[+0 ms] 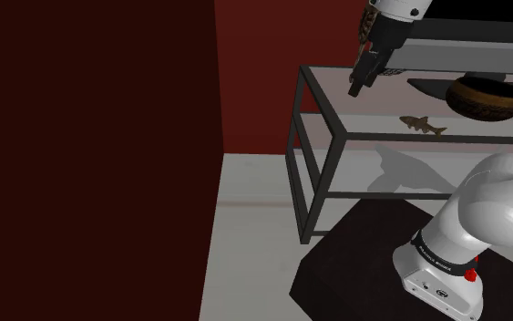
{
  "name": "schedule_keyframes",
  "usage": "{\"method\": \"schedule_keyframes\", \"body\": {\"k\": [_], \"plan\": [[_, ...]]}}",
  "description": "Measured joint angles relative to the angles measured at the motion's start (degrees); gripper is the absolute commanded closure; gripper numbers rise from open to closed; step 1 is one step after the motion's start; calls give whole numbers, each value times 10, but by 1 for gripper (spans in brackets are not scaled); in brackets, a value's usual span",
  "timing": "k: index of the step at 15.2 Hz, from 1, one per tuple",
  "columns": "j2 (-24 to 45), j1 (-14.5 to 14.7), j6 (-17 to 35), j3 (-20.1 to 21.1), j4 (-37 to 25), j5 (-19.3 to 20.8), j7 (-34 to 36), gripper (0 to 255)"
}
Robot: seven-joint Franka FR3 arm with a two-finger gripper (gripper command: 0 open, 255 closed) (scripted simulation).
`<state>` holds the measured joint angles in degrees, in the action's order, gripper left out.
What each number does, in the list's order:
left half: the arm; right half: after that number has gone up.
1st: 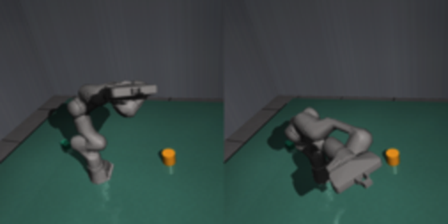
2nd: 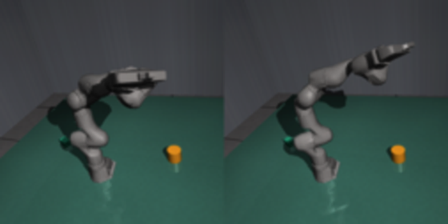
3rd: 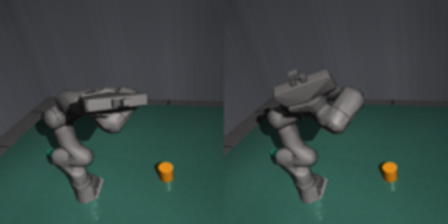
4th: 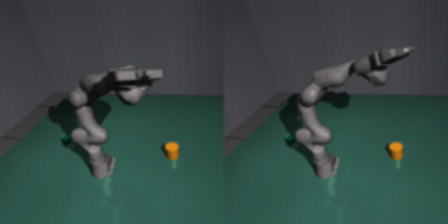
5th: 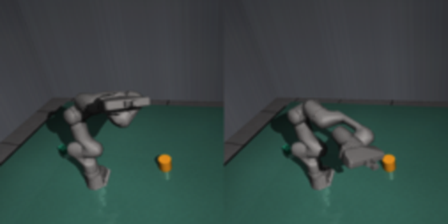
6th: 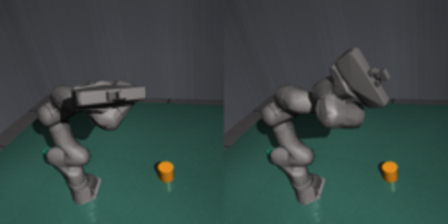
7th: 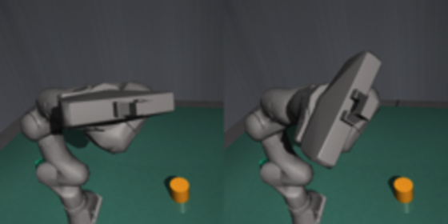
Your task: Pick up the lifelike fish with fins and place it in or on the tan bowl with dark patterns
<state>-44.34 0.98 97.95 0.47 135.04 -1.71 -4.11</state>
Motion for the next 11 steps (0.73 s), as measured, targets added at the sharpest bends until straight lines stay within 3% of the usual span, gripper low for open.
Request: {"method": "schedule_keyframes", "body": {"k": [3,11], "plan": [[-15,-4,-7,-10,13,7,-11,0],[-95,-44,-32,-90,91,71,-96,0]]}}
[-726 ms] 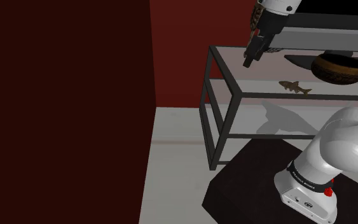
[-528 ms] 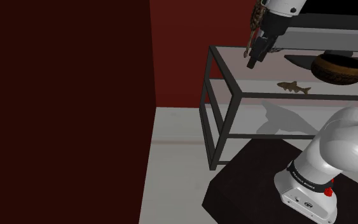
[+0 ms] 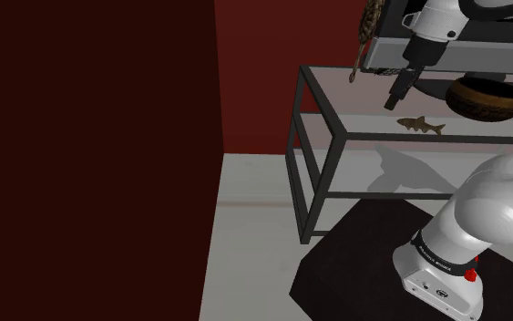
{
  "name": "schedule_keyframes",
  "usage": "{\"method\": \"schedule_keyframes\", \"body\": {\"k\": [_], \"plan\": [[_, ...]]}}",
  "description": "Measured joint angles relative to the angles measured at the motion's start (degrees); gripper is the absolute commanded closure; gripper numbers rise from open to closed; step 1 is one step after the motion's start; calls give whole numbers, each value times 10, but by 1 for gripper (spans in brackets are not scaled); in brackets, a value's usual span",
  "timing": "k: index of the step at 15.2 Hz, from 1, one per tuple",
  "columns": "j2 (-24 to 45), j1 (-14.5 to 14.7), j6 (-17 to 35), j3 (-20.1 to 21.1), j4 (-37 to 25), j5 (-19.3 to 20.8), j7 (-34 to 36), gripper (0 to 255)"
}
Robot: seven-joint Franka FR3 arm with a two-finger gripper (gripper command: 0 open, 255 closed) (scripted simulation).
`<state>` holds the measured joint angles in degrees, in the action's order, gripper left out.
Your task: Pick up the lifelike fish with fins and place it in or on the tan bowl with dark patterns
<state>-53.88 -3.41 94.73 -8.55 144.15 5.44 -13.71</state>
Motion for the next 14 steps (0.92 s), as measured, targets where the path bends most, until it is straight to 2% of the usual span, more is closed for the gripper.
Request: {"method": "schedule_keyframes", "body": {"k": [7,14], "plan": [[-59,-47,-28,-76,46,76,-80,0],[-65,-57,13,-98,95,97,-89,0]]}}
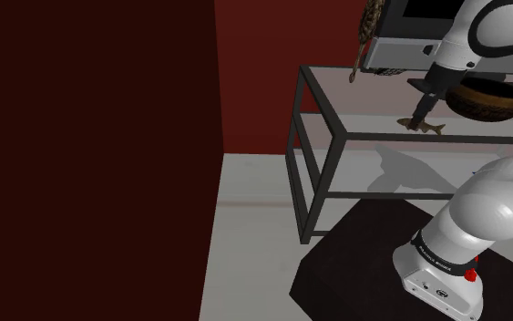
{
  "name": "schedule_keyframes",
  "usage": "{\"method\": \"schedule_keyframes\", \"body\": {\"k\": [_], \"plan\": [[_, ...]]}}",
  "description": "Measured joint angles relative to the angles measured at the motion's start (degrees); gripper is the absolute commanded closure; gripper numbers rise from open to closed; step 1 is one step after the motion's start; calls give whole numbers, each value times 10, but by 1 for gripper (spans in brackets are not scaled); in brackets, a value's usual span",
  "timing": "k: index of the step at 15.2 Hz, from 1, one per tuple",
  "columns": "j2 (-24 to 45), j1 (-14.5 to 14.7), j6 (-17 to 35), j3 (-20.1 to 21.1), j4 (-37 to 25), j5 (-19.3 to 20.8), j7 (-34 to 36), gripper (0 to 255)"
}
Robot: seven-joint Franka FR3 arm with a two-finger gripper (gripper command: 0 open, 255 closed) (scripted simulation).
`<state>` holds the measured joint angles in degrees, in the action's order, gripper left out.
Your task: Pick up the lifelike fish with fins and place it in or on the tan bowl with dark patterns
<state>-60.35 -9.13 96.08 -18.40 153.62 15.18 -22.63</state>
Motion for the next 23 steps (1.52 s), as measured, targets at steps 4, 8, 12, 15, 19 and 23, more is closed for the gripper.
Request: {"method": "schedule_keyframes", "body": {"k": [4,8,12,15,19,23], "plan": [[-2,-1,10,-2,12,2,1,0],[-1,-1,11,-2,12,2,1,255],[-2,-1,11,-2,12,2,1,255],[-2,-1,11,-2,12,2,1,255],[0,0,8,-1,8,1,2,255],[4,4,-15,6,-19,-6,1,255]]}}
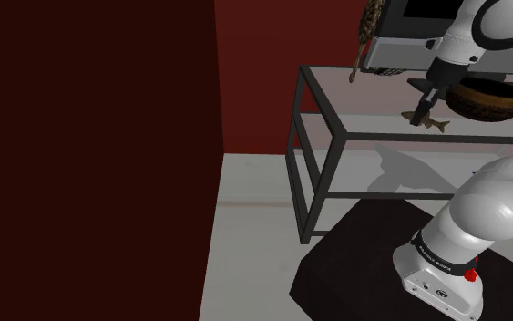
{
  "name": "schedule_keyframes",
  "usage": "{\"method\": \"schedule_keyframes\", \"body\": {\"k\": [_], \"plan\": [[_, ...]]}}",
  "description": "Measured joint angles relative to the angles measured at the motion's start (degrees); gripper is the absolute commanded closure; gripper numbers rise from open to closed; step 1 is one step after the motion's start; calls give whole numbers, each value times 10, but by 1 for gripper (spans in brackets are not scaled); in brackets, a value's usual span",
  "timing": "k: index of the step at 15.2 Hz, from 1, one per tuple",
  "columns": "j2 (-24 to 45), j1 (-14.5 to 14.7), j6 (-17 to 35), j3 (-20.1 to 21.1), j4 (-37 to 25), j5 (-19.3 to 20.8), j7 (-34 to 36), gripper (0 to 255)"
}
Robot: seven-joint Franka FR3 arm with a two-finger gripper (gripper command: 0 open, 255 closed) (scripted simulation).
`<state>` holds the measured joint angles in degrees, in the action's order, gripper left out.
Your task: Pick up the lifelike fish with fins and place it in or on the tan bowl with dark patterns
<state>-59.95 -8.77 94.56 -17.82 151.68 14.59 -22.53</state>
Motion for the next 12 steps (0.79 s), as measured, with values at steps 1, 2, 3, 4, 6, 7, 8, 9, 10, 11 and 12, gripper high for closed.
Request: {"method": "schedule_keyframes", "body": {"k": [1,2,3,4,6,7,8,9,10,11,12], "plan": [[1,0,-8,1,-10,-1,-1,255],[2,2,-14,4,-16,-4,-1,255],[4,3,-21,5,-25,-5,-1,255],[6,4,-27,7,-33,-7,-2,255],[12,6,-42,11,-54,-11,-1,255],[13,7,-47,13,-61,-13,-1,255],[15,8,-54,14,-68,-14,-2,255],[18,8,-59,14,-78,-15,-3,255],[20,9,-65,15,-85,-16,-4,255],[24,10,-73,17,-97,-18,-4,255],[26,11,-78,19,-104,-20,-4,255]]}}
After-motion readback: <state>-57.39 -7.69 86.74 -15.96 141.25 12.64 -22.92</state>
